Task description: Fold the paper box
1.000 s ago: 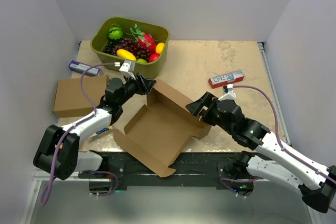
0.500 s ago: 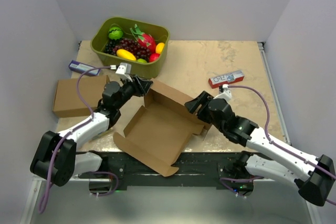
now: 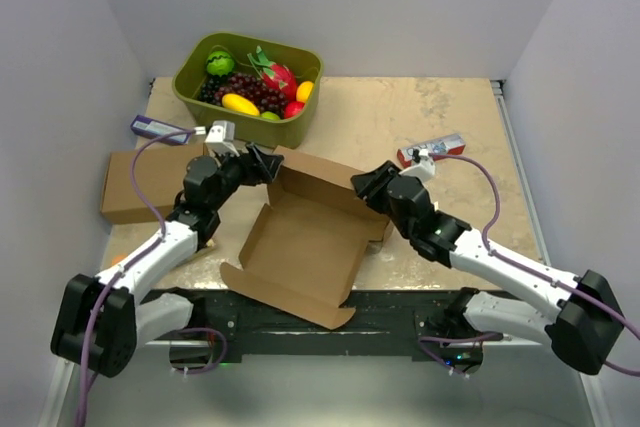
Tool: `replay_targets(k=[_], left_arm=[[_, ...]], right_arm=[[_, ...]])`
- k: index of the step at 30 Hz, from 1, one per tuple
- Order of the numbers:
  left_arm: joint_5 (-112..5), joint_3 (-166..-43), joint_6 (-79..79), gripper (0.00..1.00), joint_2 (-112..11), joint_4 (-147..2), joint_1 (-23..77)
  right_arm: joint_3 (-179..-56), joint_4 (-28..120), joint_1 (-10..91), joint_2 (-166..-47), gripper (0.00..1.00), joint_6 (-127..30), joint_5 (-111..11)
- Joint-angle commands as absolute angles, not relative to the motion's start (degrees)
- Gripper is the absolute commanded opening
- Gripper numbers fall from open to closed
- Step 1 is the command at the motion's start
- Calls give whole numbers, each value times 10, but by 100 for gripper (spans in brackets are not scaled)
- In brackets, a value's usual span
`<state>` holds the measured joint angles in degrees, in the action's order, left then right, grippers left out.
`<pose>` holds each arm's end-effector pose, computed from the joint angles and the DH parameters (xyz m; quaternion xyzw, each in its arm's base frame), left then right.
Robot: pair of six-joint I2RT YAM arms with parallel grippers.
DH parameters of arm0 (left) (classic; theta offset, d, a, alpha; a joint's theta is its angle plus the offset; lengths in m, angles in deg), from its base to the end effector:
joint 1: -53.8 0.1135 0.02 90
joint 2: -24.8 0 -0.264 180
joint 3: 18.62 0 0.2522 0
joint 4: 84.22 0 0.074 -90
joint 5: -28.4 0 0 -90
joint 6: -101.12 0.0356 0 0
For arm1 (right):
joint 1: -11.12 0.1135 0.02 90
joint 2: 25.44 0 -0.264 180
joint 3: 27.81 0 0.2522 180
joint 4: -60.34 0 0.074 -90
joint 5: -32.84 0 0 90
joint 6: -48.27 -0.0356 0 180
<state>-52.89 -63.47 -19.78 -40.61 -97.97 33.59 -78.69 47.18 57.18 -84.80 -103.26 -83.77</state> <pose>0.2372 -0.0930 0.2520 -0.0193 0.7472 -0.3368 0.5727 0.1733 0.1569 0.2644 0.2365 0.7803 0.3287 0.4766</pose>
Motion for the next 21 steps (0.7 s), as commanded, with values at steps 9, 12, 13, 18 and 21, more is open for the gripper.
replay_targets(k=[9, 12, 13, 18, 21], left_arm=[[-425, -806, -147, 89, -352, -764, 448], [-405, -833, -134, 89, -386, -742, 454], [-396, -824, -140, 89, -393, -753, 454], [-371, -794, -160, 83, -436, -806, 455], [-354, -781, -160, 80, -447, -829, 455]], right_arm=[[-833, 637, 504, -912, 37, -960, -791], [-837, 673, 483, -929, 34, -958, -767], [-836, 684, 476, -937, 33, -954, -762], [-829, 721, 455, -957, 26, -938, -730], [-807, 751, 443, -961, 22, -938, -713]])
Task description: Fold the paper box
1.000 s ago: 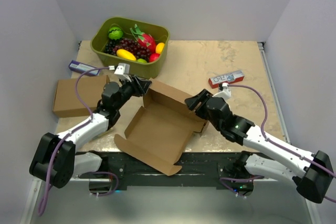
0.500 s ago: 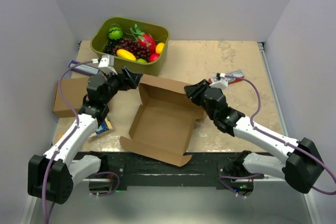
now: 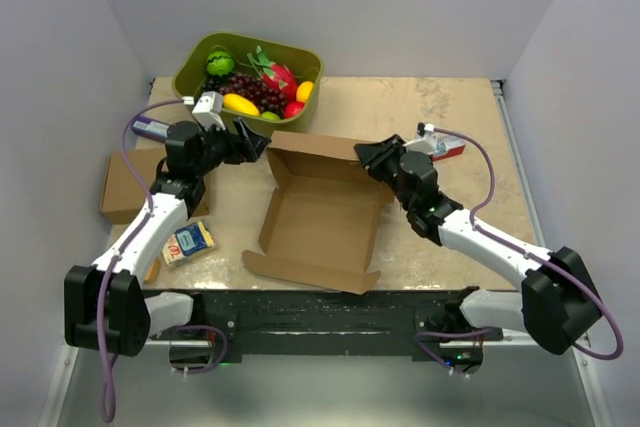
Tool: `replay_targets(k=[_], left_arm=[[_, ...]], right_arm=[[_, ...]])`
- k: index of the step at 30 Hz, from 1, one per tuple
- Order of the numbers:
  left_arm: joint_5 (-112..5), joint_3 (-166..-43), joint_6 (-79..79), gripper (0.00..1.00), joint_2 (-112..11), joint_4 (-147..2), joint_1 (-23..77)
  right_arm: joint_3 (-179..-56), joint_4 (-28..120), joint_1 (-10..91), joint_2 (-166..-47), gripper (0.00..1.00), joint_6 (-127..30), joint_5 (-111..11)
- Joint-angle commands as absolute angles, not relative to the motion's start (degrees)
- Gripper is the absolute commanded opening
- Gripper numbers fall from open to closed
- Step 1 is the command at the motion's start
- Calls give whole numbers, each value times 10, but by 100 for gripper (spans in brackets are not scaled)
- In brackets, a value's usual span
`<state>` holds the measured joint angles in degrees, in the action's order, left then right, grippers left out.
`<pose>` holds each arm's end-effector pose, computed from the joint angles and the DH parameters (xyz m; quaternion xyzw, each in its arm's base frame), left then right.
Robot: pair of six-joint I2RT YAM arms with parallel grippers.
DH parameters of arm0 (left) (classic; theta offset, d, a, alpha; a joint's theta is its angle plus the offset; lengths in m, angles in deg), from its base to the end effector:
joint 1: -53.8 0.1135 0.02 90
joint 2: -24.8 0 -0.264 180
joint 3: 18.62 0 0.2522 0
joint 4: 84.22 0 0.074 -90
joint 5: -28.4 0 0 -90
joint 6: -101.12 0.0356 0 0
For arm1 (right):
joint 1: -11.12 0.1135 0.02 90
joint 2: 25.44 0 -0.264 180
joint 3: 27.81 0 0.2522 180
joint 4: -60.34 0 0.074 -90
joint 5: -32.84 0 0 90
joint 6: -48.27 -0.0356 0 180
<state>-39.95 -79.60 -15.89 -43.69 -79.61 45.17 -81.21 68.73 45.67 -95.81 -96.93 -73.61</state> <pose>0.2728 -0.0547 0.3037 -0.0055 0.7730 -0.3280 0.5430 0.2359 0.1502 0.2724 0.2263 0.7214 0.3786 0.5340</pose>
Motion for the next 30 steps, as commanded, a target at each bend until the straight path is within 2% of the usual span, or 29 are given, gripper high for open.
replay_targets(k=[1, 21, 30], left_arm=[[-351, -778, -160, 80, -450, -839, 455], [-340, -771, -217, 61, -542, -932, 456], [-349, -768, -211, 46, -554, -914, 456]], right_arm=[[-795, 756, 442, -961, 22, -940, -711], [-749, 763, 432, -951, 22, -938, -706], [-750, 760, 428, -953, 22, -938, -706]])
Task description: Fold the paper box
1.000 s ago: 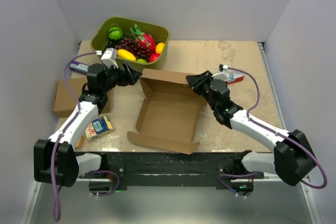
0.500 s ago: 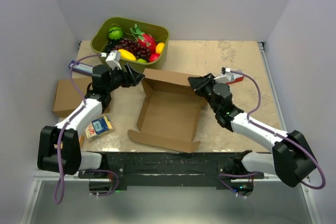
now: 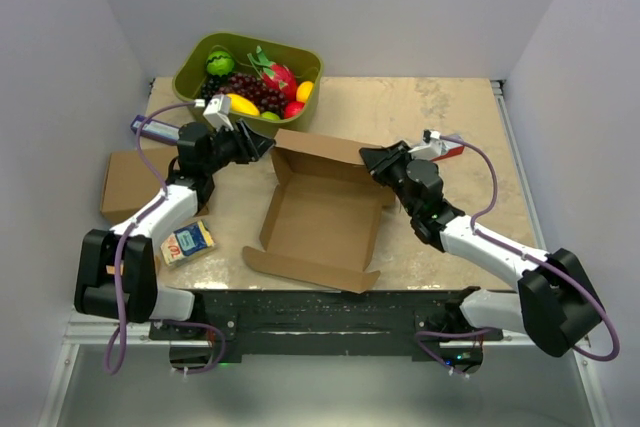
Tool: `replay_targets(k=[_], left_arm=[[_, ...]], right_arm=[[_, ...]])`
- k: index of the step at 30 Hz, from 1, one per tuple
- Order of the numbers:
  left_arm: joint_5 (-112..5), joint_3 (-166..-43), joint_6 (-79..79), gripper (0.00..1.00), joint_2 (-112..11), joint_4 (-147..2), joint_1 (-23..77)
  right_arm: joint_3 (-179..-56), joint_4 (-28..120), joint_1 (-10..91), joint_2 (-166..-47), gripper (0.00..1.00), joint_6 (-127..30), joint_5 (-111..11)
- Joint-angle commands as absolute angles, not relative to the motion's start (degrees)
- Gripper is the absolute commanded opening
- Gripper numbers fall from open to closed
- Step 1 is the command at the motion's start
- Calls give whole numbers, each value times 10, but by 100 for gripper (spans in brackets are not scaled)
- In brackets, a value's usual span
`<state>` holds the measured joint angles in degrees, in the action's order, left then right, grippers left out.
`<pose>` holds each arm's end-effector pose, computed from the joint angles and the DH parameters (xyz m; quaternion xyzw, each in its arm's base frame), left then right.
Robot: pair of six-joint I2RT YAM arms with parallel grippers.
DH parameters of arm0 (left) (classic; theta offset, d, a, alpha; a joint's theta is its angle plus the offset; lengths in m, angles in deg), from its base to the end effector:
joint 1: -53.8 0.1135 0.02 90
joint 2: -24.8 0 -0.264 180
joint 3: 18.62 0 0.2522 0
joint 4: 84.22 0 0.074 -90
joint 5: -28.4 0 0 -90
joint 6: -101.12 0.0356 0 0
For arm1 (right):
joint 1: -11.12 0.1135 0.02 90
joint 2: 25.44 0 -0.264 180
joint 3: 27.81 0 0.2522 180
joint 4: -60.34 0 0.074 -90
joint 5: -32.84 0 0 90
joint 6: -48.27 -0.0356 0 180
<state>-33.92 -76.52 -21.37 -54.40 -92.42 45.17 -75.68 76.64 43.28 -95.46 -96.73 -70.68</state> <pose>0.3023 -0.0626 0.2573 -0.0117 0.7747 -0.3874 0.4995 0.2342 0.1374 0.2555 0.2233 0.7069 0.3954 0.5423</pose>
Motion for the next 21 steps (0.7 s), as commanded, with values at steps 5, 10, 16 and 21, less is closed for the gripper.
replay_targets(k=[5, 10, 16, 21], left_arm=[[-351, -767, -201, 39, -563, -895, 455], [-360, -775, -180, 37, -572, -867, 447], [-401, -796, -132, 36, -575, -817, 429], [-410, -795, -116, 32, -577, -794, 424]], right_arm=[[-752, 752, 429, -953, 22, -934, -710], [-751, 744, 428, -948, 24, -929, -716], [-751, 731, 428, -936, 25, -922, -722], [-755, 713, 429, -923, 31, -918, -730]])
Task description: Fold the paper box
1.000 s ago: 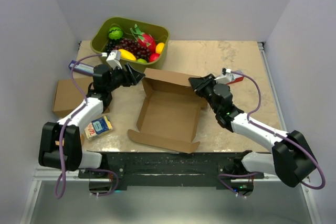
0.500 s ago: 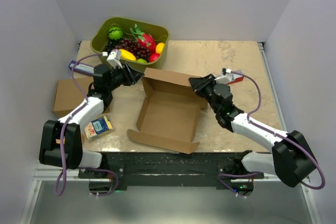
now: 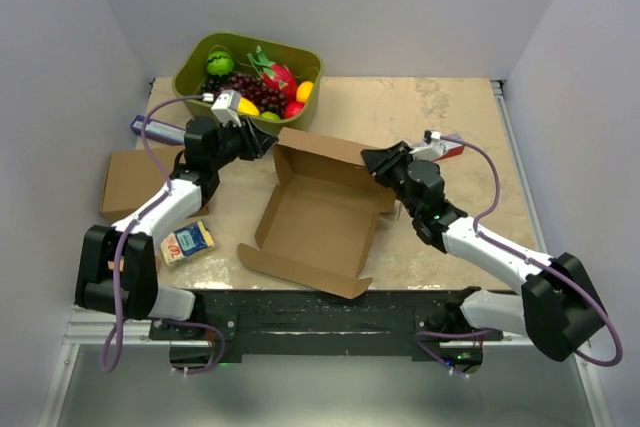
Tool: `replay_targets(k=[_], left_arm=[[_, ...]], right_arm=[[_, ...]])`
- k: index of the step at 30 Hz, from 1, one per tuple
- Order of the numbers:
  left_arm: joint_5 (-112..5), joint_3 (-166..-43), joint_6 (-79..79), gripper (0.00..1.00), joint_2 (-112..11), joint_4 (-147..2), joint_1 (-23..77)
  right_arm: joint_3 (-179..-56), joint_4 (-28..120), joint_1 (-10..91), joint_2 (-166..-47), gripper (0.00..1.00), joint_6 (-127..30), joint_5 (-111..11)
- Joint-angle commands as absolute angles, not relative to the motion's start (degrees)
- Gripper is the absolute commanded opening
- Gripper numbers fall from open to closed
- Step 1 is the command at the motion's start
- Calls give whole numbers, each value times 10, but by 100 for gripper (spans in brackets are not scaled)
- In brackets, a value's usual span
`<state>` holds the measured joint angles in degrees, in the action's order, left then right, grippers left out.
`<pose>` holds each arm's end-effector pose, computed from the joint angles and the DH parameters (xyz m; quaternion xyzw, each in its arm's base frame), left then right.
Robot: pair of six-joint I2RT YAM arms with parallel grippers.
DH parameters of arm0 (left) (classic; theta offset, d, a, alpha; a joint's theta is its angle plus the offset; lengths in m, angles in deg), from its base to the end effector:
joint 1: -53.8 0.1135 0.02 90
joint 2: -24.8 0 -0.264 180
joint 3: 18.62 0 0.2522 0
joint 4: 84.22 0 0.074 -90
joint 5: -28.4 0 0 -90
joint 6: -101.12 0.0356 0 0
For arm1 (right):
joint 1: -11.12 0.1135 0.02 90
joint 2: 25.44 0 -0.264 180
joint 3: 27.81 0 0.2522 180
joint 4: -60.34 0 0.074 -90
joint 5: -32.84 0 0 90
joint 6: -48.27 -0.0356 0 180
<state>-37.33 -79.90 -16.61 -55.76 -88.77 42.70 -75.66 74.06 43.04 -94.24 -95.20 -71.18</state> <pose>0.3090 -0.0755 0.2636 0.0151 0.7846 -0.3554 0.5077 0.2318 0.1342 0.2558 0.2185 0.7165 0.3776 0.5444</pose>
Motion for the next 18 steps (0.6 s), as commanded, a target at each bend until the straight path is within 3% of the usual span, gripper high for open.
replay_targets(k=[1, 11, 18], left_arm=[[-406, -795, -116, 31, -583, -793, 423], [-392, -780, -106, 12, -593, -772, 414], [-394, -755, -95, 10, -588, -752, 410]], right_arm=[[-756, 708, 429, -919, 34, -921, -730], [-761, 691, 429, -901, 49, -928, -729], [-764, 677, 428, -886, 54, -927, -731]])
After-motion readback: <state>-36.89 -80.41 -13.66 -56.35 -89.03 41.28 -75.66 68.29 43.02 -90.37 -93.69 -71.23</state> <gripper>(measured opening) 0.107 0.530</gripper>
